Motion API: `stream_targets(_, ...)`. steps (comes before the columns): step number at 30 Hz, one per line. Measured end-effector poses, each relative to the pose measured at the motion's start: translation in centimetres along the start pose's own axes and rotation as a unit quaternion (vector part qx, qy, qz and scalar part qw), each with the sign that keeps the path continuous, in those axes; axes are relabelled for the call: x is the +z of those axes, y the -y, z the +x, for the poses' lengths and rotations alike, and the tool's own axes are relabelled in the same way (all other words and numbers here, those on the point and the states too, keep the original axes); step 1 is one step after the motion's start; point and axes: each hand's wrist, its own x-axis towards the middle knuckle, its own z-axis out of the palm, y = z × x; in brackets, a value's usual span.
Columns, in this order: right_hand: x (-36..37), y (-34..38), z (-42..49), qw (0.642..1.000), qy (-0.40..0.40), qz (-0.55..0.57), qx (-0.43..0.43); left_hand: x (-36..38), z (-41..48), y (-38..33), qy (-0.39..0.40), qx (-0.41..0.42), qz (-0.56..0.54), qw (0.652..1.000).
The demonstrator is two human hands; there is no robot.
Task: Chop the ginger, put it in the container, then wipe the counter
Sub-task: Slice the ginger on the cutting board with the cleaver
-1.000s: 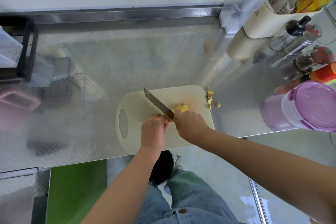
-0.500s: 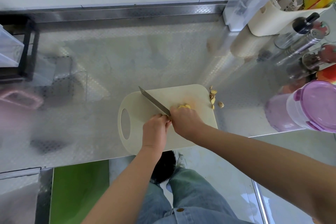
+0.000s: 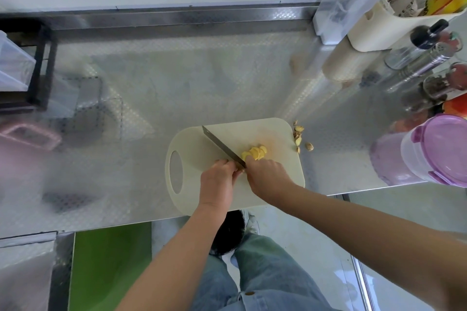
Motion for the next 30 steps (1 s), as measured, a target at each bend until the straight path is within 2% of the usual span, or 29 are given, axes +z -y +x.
stream_targets(7, 0.2, -0.9, 0.1, 1.000, -0.022, 0.008, -0.007, -0.2, 0.0, 0.0, -0.011, -0.003, -0.011, 1.000)
stream_targets(12, 0.0, -1.4, 0.1, 0.996, -0.039, 0.067, 0.049, -0.1, 0.0, 0.1, -0.007, -0.007, -0.012, 1.000)
stream_targets(19, -1.2, -2.6, -0.7, 0.990, -0.070, 0.092, 0.078, -0.2, -0.2, 0.0, -0.015, -0.018, -0.022, 0.999)
stream_targets(24, -2.1, -1.5, -2.0, 0.997, -0.045, 0.068, 0.016, -0.2, -0.3, 0.1, -0.018, -0.019, -0.011, 1.000)
stream_targets(30, -3.0, -1.0, -2.6, 1.000, -0.014, 0.022, 0.000, -0.2, -0.3, 0.1, -0.018, -0.017, 0.002, 1.000)
